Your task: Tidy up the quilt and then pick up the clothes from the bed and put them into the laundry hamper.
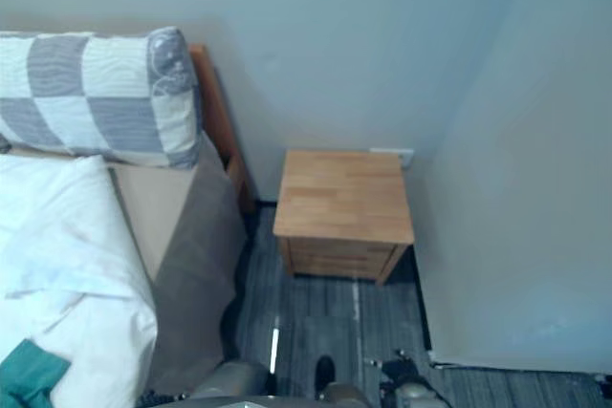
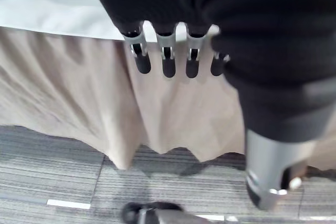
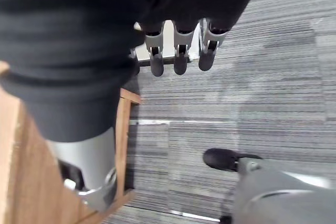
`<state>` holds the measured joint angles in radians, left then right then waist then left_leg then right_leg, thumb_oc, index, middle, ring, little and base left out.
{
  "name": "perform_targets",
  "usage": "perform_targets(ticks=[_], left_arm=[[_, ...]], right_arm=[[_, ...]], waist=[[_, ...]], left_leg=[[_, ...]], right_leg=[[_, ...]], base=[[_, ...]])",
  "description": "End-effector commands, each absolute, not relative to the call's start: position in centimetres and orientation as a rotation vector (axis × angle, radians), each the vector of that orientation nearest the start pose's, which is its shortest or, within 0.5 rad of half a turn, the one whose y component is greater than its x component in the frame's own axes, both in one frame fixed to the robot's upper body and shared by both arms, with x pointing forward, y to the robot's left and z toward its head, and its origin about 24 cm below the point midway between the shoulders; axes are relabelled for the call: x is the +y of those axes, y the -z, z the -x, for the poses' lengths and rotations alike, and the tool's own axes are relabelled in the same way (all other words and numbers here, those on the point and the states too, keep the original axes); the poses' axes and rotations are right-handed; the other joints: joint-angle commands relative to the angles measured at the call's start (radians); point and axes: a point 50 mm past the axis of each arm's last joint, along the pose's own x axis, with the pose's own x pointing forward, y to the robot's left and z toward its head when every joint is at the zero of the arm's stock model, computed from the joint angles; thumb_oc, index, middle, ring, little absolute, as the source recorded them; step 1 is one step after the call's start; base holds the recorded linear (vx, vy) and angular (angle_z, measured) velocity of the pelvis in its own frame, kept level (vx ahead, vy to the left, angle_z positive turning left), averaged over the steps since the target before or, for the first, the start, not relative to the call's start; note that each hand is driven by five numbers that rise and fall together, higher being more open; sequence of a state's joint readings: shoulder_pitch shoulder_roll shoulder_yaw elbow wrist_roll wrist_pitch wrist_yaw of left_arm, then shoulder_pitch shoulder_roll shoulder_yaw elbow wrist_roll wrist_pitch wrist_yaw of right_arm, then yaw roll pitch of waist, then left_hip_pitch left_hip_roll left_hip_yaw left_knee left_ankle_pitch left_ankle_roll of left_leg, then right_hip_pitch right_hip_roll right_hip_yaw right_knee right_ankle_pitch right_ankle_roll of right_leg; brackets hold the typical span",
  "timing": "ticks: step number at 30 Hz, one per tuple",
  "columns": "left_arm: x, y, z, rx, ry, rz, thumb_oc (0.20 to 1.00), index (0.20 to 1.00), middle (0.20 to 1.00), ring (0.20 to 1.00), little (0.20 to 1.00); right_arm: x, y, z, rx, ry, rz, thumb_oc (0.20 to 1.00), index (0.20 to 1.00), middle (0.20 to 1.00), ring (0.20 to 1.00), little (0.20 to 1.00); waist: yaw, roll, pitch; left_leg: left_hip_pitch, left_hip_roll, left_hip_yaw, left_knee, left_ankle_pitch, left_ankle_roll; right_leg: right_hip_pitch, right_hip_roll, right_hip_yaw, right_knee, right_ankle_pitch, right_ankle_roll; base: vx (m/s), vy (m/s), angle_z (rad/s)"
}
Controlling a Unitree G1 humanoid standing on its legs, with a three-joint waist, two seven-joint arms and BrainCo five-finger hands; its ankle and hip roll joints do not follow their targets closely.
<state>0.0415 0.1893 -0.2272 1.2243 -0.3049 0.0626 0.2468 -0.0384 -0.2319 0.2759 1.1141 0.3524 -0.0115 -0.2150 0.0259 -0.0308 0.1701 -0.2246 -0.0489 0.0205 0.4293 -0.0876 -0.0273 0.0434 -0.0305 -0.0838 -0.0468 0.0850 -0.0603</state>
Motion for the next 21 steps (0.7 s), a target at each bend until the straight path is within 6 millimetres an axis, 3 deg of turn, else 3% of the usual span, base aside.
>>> perform_targets(ticks=[1, 2, 3, 7, 10, 11, 13, 14, 15, 16, 17, 20, 21], left_arm=[[21.2, 16.9, -7.5, 1.291, -0.299, -0.178, 1.0, 1.0, 1.0, 1.0, 1.0], [21.1, 16.8, -7.6, 1.29, -0.291, -0.183, 1.0, 1.0, 1.0, 1.0, 1.0], [20.7, 16.8, -8.1, 1.264, -0.292, -0.186, 1.0, 1.0, 1.0, 1.0, 1.0], [20.9, 16.5, -9.2, 1.225, -0.348, -0.153, 1.0, 1.0, 1.0, 1.0, 1.0], [21.2, 16.4, -9.0, 1.19, -0.371, -0.158, 1.0, 1.0, 1.0, 1.0, 1.0], [21.3, 16.4, -8.8, 1.184, -0.366, -0.18, 1.0, 1.0, 1.0, 1.0, 1.0], [21.6, 16.4, -8.6, 1.191, -0.353, -0.205, 1.0, 1.0, 1.0, 1.0, 1.0], [21.6, 16.4, -8.6, 1.191, -0.353, -0.205, 1.0, 1.0, 1.0, 1.0, 1.0], [21.6, 16.4, -8.7, 1.2, -0.32, -0.228, 1.0, 1.0, 1.0, 1.0, 1.0], [21.6, 16.4, -8.7, 1.2, -0.32, -0.228, 1.0, 1.0, 1.0, 1.0, 1.0], [21.5, 16.3, -9.2, 1.195, -0.287, -0.247, 1.0, 1.0, 1.0, 1.0, 1.0], [21.3, 16.3, -9.0, 1.201, -0.315, -0.213, 1.0, 1.0, 1.0, 1.0, 1.0], [21.2, 16.4, -8.8, 1.207, -0.311, -0.206, 1.0, 1.0, 1.0, 1.0, 1.0]], right_arm=[[-23.0, 14.1, -13.7, 0.991, 0.284, 0.221, 1.0, 1.0, 1.0, 1.0, 1.0], [-23.0, 14.2, -13.6, 1.0, 0.285, 0.22, 1.0, 1.0, 1.0, 1.0, 1.0], [-22.8, 14.5, -13.1, 1.026, 0.255, 0.223, 1.0, 1.0, 1.0, 1.0, 1.0], [-21.7, 14.9, -12.9, 1.039, 0.129, 0.301, 1.0, 1.0, 1.0, 1.0, 1.0], [-21.2, 14.9, -13.2, 1.044, 0.086, 0.332, 1.0, 1.0, 1.0, 1.0, 1.0], [-21.2, 14.9, -13.3, 1.043, 0.083, 0.336, 1.0, 1.0, 1.0, 1.0, 1.0], [-21.4, 14.8, -13.3, 1.048, 0.104, 0.327, 1.0, 1.0, 1.0, 1.0, 1.0], [-21.4, 14.8, -13.3, 1.048, 0.104, 0.327, 1.0, 1.0, 1.0, 1.0, 1.0], [-21.7, 14.8, -13.1, 1.06, 0.149, 0.302, 1.0, 1.0, 1.0, 1.0, 1.0], [-21.7, 14.8, -13.1, 1.06, 0.149, 0.302, 1.0, 1.0, 1.0, 1.0, 1.0], [-22.9, 14.6, -12.8, 1.074, 0.232, 0.268, 1.0, 1.0, 1.0, 1.0, 1.0], [-23.6, 14.5, -13.1, 1.074, 0.271, 0.263, 1.0, 1.0, 1.0, 1.0, 1.0], [-23.8, 14.5, -13.1, 1.078, 0.292, 0.252, 1.0, 1.0, 1.0, 1.0, 1.0]], waist=[[-0.016, 0.007, 0.052], [-0.019, 0.009, 0.046], [-0.008, 0.014, 0.033], [0.011, 0.011, 0.03], [0.059, 0.002, 0.038], [0.07, 0.002, 0.043], [0.073, -0.004, 0.055], [0.073, -0.004, 0.055], [0.052, -0.009, 0.074], [0.052, -0.009, 0.074], [0.022, -0.016, 0.088], [0.022, -0.02, 0.085], [0.021, -0.019, 0.078]], left_leg=[[0.152, 0.0, 0.044, -0.205, -0.008, 0.014], [0.168, 0.01, 0.046, -0.237, 0.002, 0.007], [0.187, -0.004, -0.047, -0.303, 0.033, -0.007], [0.221, 0.012, -0.066, -0.366, 0.051, -0.011], [0.218, 0.007, -0.14, -0.39, 0.065, -0.009], [0.216, 0.018, -0.113, -0.391, 0.07, -0.016], [0.198, 0.054, 0.01, -0.354, 0.078, -0.039], [0.198, 0.054, 0.01, -0.354, 0.078, -0.039], [0.183, 0.129, 0.201, -0.277, 0.078, -0.061], [0.183, 0.129, 0.201, -0.277, 0.078, -0.061], [0.199, 0.237, 0.391, -0.139, 0.068, -0.085], [0.222, 0.251, 0.401, -0.11, 0.047, -0.079], [0.253, 0.242, 0.402, -0.159, 0.035, -0.071]], right_leg=[[-0.008, -0.032, -0.021, 0.087, -0.097, 0.139], [-0.008, -0.031, -0.035, 0.087, -0.098, 0.139], [-0.007, -0.022, -0.018, 0.08, -0.092, 0.145], [-0.002, -0.017, -0.037, 0.08, -0.103, 0.15], [0.002, -0.021, -0.065, 0.098, -0.123, 0.152], [0.01, -0.024, -0.097, 0.098, -0.129, 0.149], [0.041, -0.039, -0.18, 0.095, -0.134, 0.143], [0.041, -0.039, -0.18, 0.095, -0.134, 0.143], [0.072, -0.065, -0.278, 0.109, -0.147, 0.135], [0.072, -0.065, -0.278, 0.109, -0.147, 0.135], [0.092, -0.101, -0.379, 0.161, -0.185, 0.125], [0.082, -0.132, -0.395, 0.198, -0.187, 0.135], [0.08, -0.144, -0.395, 0.205, -0.18, 0.147]], base=[[0.11, 0.117, -0.14], [0.14, 0.098, 0.01], [0.1, 0.043, 0.15], [0.06, -0.017, 0.34], [0.01, -0.036, 0.35], [-0.01, -0.022, 0.61], [-0.02, 0.01, 0.86], [-0.05, 0.04, 1.26], [-0.04, 0.029, 1.28], [-0.1, 0.128, 1.87], [-0.1, 0.129, 1.88], [-0.17, 0.218, 2.44], [-0.12, 0.254, 1.53]])
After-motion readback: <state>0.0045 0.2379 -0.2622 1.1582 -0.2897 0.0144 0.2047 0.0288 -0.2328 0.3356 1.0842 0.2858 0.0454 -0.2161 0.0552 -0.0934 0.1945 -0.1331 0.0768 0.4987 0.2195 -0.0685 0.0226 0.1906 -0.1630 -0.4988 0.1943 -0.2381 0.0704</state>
